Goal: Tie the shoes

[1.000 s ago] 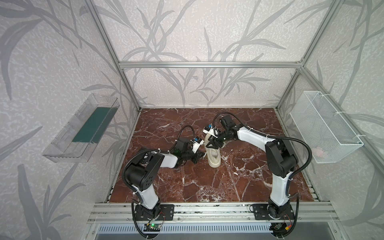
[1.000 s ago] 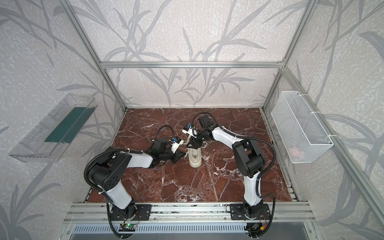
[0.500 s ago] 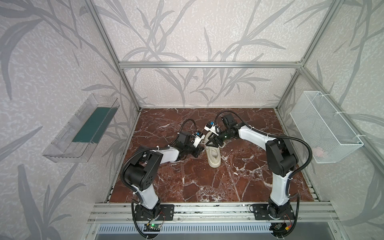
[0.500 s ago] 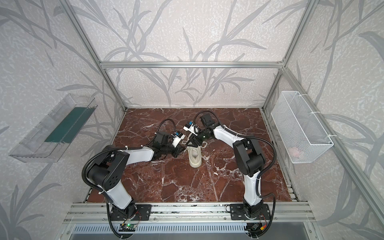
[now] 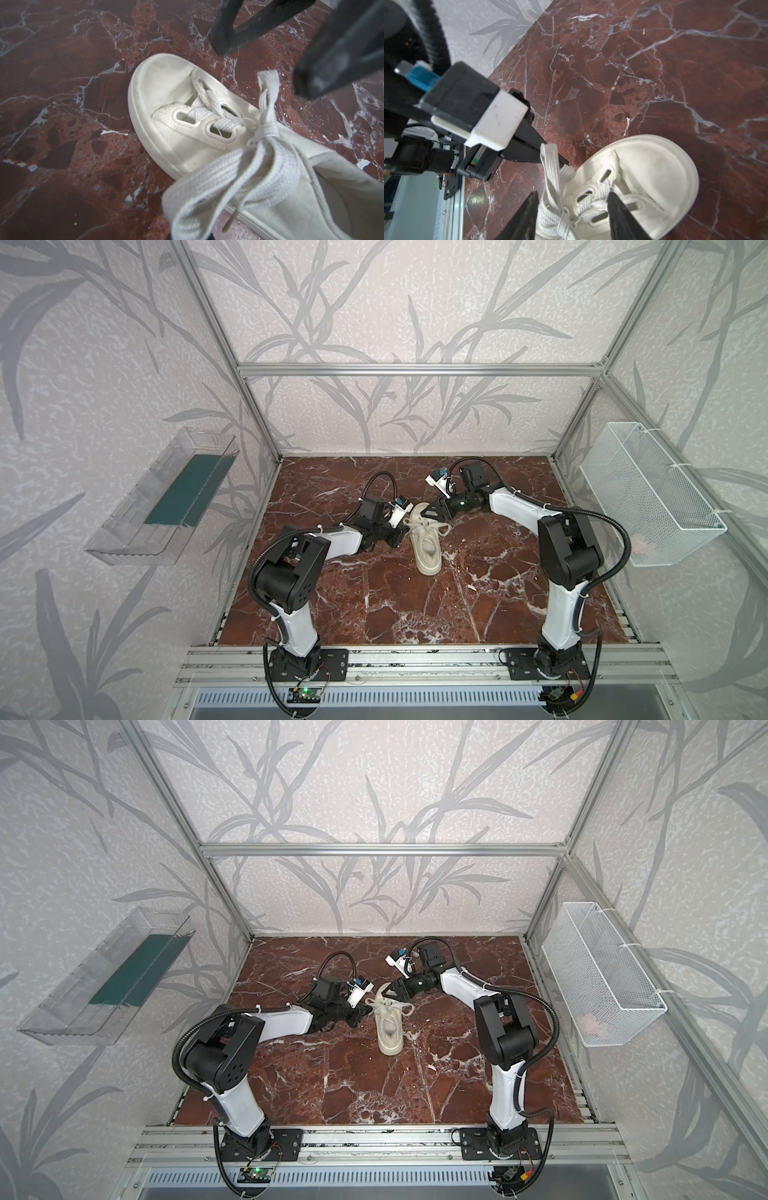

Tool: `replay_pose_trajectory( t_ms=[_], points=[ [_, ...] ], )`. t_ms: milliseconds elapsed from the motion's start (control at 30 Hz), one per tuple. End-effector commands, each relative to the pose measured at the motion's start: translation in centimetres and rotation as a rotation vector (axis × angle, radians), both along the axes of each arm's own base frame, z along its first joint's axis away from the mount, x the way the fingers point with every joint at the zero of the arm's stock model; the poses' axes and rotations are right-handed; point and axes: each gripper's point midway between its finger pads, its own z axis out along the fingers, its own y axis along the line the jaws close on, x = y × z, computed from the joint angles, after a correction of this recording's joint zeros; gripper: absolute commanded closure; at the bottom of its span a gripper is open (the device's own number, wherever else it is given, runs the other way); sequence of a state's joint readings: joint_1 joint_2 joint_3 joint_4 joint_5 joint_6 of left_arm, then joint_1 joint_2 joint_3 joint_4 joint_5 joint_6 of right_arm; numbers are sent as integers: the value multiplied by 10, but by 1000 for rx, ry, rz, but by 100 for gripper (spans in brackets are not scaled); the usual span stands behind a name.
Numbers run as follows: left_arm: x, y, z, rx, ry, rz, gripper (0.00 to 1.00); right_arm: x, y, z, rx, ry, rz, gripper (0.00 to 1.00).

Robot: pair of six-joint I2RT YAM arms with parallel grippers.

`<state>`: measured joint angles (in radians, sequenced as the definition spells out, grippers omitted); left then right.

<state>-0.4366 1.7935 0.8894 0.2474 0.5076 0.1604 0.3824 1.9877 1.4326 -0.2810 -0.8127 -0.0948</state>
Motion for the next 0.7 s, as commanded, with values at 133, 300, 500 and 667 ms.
replay_pose_trajectory(
  t_ms=[133,300,500,667],
  points=[
    [7,-5,9,-27,-54,-24,100,9,13,-23,-81,64,-23,80],
    [6,-5,12,-36,-58,-28,100,1,30,-25,-58,70,52,90],
    [7,-5,15,-45,-56,-25,100,-15,40,-19,-22,85,136,96],
    [9,-7,16,-52,-46,-30,100,-31,39,-6,22,74,182,98]
  ],
)
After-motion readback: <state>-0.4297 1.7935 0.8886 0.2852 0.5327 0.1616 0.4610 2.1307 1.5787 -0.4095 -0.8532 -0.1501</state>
